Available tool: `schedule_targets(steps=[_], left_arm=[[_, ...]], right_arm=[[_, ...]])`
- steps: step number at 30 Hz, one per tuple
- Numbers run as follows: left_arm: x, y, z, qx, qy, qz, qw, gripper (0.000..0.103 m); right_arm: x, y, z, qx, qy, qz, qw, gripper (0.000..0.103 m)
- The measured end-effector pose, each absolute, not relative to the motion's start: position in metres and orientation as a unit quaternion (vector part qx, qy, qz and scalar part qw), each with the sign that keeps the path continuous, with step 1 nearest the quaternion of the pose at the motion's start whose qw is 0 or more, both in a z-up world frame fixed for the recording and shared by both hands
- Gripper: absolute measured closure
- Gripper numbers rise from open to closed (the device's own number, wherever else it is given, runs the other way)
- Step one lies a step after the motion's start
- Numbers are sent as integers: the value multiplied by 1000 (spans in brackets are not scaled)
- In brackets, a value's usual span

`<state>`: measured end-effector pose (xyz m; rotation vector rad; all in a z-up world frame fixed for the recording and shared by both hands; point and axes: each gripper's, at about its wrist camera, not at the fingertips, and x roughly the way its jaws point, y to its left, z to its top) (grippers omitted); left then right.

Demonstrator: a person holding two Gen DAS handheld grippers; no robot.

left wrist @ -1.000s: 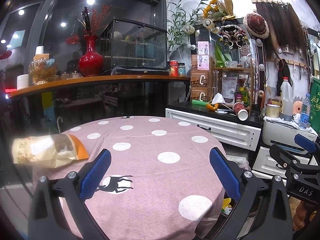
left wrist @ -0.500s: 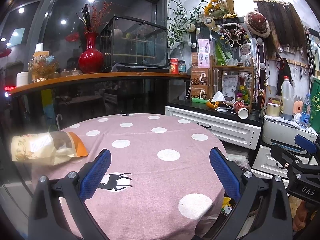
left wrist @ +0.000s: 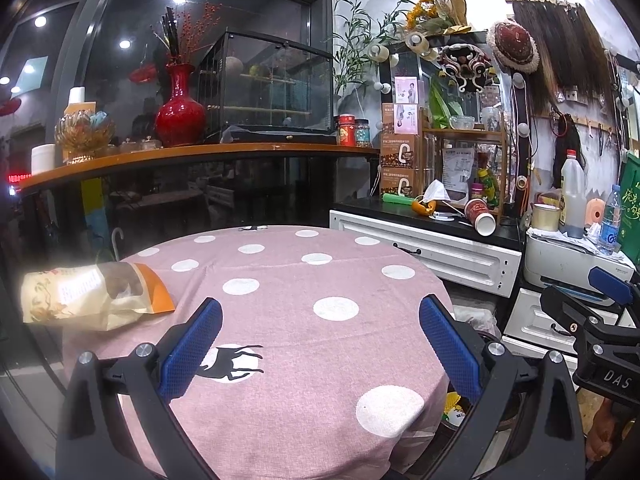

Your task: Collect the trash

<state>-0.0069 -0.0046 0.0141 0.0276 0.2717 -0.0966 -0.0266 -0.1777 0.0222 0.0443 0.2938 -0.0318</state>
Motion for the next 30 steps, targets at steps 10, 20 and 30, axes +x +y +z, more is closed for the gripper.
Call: schedule_targets(steps=[10,20,30], left_arm=[[-6,-5,13,12,143,-41,989,5],[-5,-5,13,14,146,-48,988,5],[-5,-6,12,16,145,-47,988,5]], right_arm=[[-26,-177,21,22,148,-16,989,6],[-25,-178,20,23,150,-15,988,6],[-25,-178,21,23,150,-16,988,6]])
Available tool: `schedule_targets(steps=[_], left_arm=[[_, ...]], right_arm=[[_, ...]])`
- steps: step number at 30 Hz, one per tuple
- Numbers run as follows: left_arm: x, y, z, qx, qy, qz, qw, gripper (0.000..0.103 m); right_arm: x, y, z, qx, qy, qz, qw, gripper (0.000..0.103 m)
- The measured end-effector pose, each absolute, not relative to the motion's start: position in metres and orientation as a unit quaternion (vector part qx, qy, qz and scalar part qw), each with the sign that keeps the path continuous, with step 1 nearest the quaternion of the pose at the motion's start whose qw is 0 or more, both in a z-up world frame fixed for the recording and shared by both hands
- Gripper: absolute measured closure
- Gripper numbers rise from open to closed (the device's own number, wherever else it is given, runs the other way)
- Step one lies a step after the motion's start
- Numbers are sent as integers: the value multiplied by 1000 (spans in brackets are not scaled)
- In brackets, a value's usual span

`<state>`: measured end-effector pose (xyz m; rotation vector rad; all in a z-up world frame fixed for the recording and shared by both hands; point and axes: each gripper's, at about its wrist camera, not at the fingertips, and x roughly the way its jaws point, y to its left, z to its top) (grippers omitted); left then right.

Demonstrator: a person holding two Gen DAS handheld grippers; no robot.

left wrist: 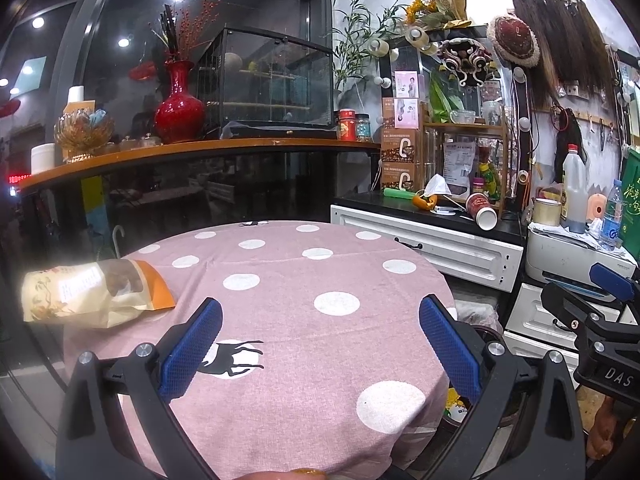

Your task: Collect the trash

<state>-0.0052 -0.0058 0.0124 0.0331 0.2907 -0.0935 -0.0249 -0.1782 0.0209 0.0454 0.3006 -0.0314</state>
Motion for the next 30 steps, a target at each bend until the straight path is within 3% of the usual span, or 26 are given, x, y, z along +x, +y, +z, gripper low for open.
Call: schedule_targets(steps=[30], left_arm=[[-4,-9,12,20,147,-54,987,5]], right_arm=[[-24,-176,18,24,153,-13,988,6]])
